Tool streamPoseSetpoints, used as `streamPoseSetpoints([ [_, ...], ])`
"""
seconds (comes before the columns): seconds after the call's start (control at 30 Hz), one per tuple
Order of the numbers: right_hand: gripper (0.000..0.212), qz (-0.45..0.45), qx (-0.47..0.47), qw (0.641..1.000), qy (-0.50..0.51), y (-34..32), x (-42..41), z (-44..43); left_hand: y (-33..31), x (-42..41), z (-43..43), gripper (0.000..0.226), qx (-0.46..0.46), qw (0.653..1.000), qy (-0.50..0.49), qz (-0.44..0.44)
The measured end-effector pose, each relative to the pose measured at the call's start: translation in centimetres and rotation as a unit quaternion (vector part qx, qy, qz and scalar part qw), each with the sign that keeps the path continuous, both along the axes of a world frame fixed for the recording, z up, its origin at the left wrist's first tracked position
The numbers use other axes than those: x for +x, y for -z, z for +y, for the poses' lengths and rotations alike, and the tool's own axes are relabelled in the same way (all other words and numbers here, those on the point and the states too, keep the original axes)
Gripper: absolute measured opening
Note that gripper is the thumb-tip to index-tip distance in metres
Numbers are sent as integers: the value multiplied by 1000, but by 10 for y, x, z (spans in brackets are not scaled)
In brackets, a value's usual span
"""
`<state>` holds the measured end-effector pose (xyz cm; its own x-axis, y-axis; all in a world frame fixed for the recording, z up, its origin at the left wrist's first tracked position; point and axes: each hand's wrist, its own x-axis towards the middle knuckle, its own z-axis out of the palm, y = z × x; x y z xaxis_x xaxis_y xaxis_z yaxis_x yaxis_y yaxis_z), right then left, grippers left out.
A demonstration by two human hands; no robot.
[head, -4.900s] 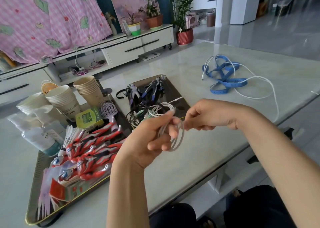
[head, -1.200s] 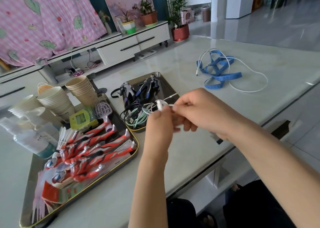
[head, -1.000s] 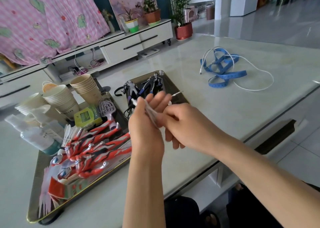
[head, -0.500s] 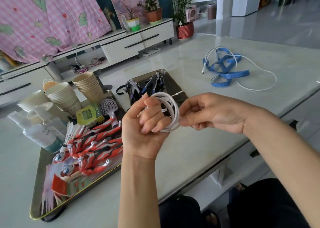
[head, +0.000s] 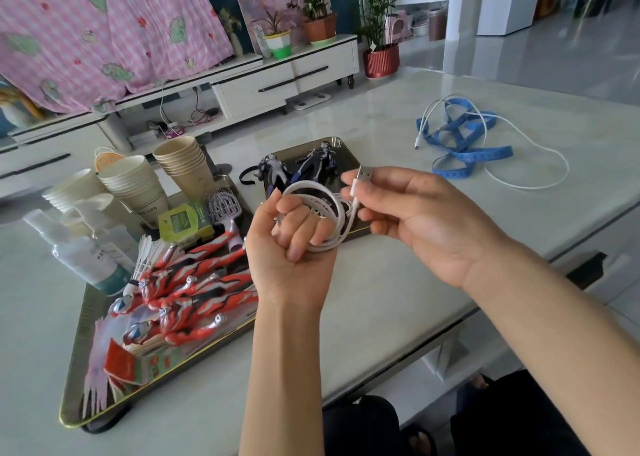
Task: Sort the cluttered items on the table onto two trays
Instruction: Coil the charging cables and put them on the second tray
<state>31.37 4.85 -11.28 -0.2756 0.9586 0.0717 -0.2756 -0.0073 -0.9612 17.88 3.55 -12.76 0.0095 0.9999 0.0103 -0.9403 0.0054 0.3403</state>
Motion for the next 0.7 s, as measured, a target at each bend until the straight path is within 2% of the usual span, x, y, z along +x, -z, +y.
streamPoseSetpoints([
  [0.1, 19, -76, 82, 994, 3, -1, -5, 0, 0, 1, -1, 27, -4, 998, -20, 65],
  [0.2, 25, -143, 113, 983, -8, 3, -9, 2, -2, 2, -3, 28, 1, 993, -19, 118],
  [0.27, 21, -149, 122, 981, -13, 3, -15, 1, -3, 0, -4, 28, 6, 990, -20, 143],
  [0.33, 20, -91, 86, 992, -25, 2, -20, 1, -2, -2, -5, 30, 13, 990, -14, 138],
  [0.4, 23, -4, -2, 999, -33, 3, -22, 5, -4, -2, -4, 32, 26, 992, 10, 120],
  [0.47, 29, 32, -76, 994, -75, 3, -22, 9, -4, -1, -4, 33, 35, 994, 30, 99],
  [0.6, 55, 10, -148, 978, -147, 4, -19, 15, 0, -2, -2, 36, 26, 993, 51, 105],
  [0.7, 59, -9, -168, 969, -180, 5, -14, 22, 1, -5, -1, 34, 6, 990, 75, 119],
])
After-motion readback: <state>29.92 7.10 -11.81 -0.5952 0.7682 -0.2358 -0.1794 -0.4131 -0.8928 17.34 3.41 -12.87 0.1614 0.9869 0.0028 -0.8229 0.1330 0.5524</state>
